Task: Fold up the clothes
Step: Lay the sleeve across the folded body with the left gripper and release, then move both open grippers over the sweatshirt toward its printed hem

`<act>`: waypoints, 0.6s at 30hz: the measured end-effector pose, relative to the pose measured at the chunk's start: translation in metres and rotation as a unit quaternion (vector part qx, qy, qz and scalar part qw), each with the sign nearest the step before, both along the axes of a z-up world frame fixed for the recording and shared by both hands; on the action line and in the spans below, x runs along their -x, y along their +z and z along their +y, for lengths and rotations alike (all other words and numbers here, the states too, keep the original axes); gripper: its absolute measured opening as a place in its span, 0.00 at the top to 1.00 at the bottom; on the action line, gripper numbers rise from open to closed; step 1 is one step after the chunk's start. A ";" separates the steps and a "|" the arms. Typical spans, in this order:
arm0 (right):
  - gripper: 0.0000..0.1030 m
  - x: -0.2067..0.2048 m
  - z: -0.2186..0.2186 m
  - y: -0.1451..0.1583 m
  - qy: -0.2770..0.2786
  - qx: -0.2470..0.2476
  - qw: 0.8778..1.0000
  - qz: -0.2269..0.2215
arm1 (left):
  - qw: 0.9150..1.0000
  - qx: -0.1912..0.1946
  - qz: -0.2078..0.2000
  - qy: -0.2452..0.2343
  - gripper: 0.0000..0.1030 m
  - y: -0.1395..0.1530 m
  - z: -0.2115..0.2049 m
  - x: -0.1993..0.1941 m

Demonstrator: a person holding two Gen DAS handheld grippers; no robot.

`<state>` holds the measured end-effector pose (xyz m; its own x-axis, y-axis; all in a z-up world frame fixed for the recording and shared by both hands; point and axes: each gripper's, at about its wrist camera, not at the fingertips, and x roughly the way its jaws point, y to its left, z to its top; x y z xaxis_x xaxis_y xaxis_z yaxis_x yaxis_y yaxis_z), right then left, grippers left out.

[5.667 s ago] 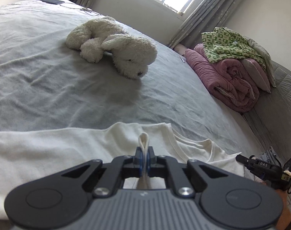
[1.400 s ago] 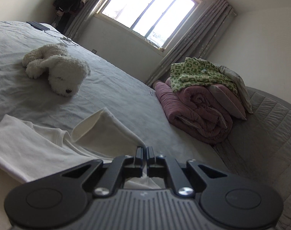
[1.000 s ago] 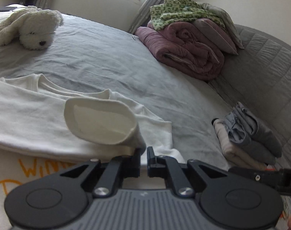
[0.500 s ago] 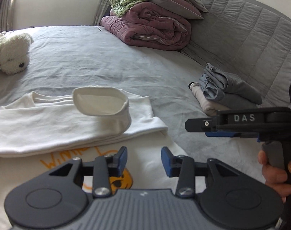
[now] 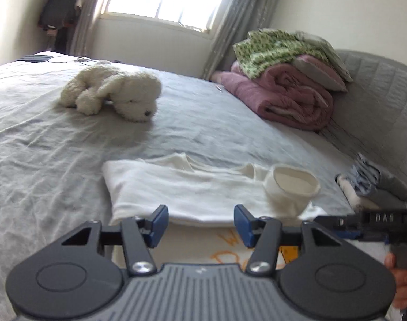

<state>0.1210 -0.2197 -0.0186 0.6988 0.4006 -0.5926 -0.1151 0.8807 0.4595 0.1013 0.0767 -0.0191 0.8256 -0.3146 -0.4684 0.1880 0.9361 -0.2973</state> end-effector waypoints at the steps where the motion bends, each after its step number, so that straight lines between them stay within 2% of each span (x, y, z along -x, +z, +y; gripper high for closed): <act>1: 0.43 -0.004 0.009 0.001 0.008 0.010 1.000 -0.009 | 1.000 0.010 -0.004 0.010 0.47 -0.001 0.005 -0.005; 6: 0.43 -0.025 0.039 0.002 0.028 0.054 0.997 -0.045 | 0.998 0.034 0.023 0.039 0.51 -0.021 0.016 -0.023; 10: 0.43 -0.039 0.036 0.001 0.018 0.082 0.994 -0.065 | 0.998 0.016 0.047 0.042 0.56 -0.033 0.015 -0.030; 13: 0.43 -0.046 0.019 -0.003 -0.013 0.084 0.994 -0.067 | 0.997 0.014 0.062 0.039 0.58 -0.036 0.017 -0.033; 18: 0.44 -0.052 -0.019 -0.014 -0.079 0.068 0.994 -0.037 | 0.997 0.019 0.075 0.029 0.58 -0.035 0.021 -0.036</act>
<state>0.1730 -0.2389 -0.0323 0.7907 0.2016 -0.5781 0.0005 0.9440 0.3298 0.1371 0.0975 -0.0537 0.7642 -0.2885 -0.5769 0.0854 0.9318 -0.3529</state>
